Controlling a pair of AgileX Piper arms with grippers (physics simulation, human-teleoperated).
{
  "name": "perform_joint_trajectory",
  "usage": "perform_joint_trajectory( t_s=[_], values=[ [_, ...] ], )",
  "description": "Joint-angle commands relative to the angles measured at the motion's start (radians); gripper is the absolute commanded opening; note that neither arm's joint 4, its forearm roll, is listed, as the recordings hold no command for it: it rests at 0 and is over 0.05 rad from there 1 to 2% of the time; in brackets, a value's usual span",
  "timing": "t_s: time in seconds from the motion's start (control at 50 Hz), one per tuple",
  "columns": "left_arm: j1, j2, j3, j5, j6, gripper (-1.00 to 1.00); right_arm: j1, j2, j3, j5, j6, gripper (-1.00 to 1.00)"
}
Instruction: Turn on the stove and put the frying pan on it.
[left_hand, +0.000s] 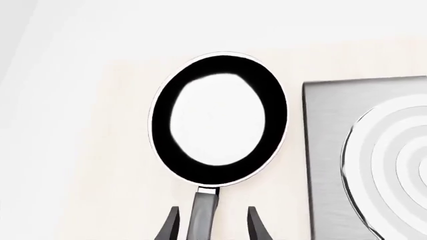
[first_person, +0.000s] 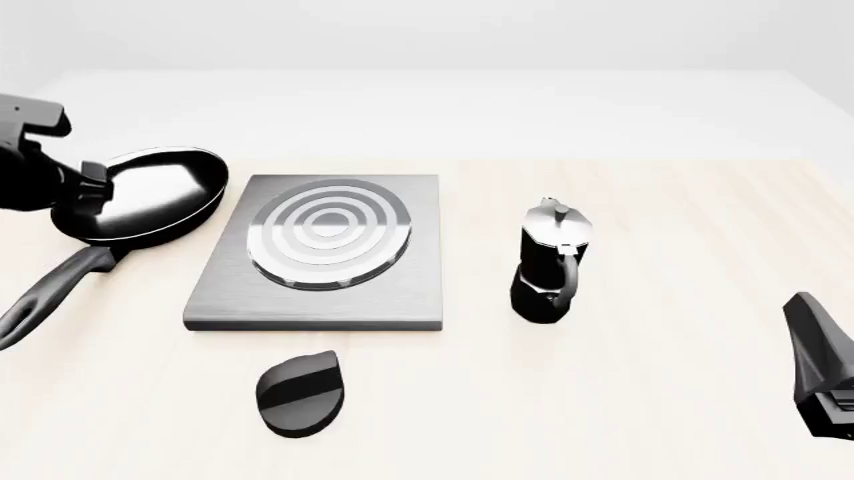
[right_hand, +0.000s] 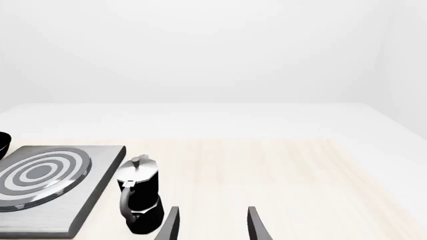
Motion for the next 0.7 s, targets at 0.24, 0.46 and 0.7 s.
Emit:
perform_joint_trajectory(
  t_s=[0.24,0.46,0.7],
  values=[
    [0.016,0.066,0.053,-0.067,0.016,1.0,0.0,0.0,0.0,0.0,0.0,1.0],
    [0.024,0.121,0.074,-0.116,0.02,1.0,0.0,0.0,0.0,0.0,0.0,1.0],
    [0.047,0.178,0.077,-0.156,0.049,1.0,0.0,0.0,0.0,0.0,0.0,1.0]
  ],
)
